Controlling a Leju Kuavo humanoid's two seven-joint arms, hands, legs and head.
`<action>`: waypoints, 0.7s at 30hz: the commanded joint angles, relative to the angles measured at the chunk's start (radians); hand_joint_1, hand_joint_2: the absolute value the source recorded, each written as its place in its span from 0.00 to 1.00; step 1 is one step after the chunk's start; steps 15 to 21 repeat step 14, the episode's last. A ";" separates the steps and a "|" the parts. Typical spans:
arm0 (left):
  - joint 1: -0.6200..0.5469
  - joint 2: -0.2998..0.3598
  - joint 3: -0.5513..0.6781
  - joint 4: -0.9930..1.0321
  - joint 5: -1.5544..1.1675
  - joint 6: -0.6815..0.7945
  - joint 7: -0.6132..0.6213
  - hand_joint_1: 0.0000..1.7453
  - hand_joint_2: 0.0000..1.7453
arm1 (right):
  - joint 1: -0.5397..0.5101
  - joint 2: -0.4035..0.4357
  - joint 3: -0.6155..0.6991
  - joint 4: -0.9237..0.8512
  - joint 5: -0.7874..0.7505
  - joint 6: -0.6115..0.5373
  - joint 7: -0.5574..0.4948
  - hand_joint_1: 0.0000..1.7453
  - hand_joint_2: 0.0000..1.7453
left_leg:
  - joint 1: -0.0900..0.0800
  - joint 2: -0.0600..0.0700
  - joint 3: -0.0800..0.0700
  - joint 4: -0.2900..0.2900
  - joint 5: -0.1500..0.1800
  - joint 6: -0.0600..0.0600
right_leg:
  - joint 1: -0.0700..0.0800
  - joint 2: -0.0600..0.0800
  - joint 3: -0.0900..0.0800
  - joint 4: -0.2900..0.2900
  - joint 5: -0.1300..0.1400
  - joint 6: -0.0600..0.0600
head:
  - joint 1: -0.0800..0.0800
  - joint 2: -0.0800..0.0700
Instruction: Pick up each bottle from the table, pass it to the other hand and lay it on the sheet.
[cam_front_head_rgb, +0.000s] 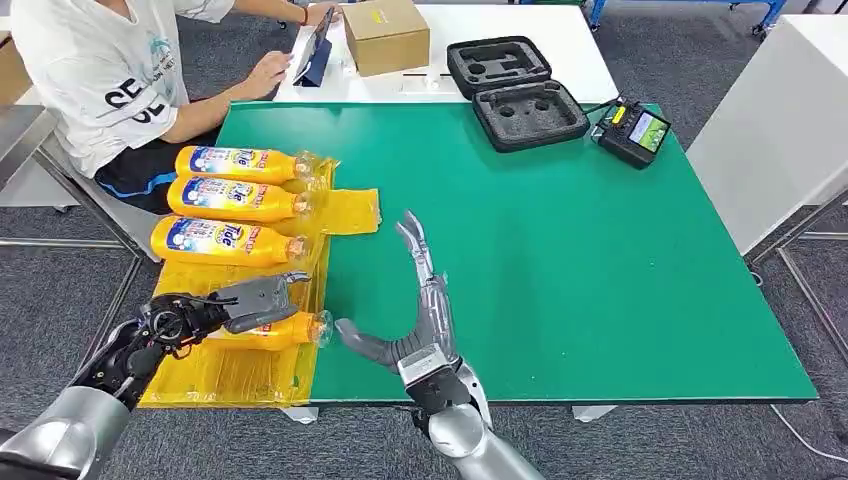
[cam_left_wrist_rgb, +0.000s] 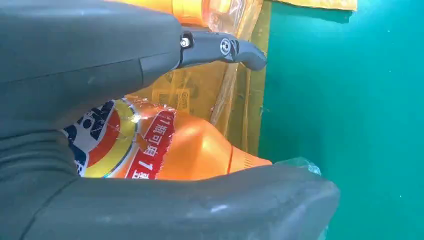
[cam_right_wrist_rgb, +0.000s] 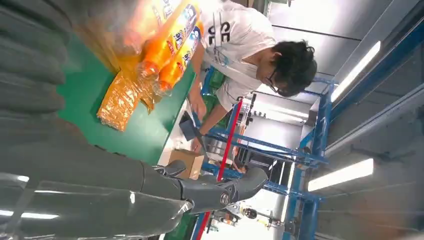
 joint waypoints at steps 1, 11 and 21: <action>-0.002 -0.023 0.005 0.083 -0.002 -0.010 0.003 0.00 0.00 | -0.026 -0.003 -0.022 0.052 -0.005 -0.001 0.002 0.00 1.00 | -0.001 0.000 0.003 -0.002 0.000 0.000 | -0.001 0.000 0.002 -0.001 0.000 0.000 | 0.000 0.000; -0.002 -0.023 0.005 0.083 -0.002 -0.010 0.003 0.00 0.00 | -0.026 -0.003 -0.022 0.052 -0.005 -0.001 0.002 0.00 1.00 | -0.001 -0.001 0.005 -0.002 -0.001 0.000 | -0.001 0.001 0.004 -0.002 -0.001 0.000 | 0.000 0.000; -0.002 -0.023 0.005 0.083 -0.002 -0.010 0.003 0.00 0.00 | -0.026 -0.003 -0.022 0.052 -0.005 -0.001 0.002 0.00 1.00 | -0.001 0.000 0.003 -0.002 0.000 0.000 | -0.001 0.000 0.003 -0.001 -0.001 0.000 | 0.000 0.000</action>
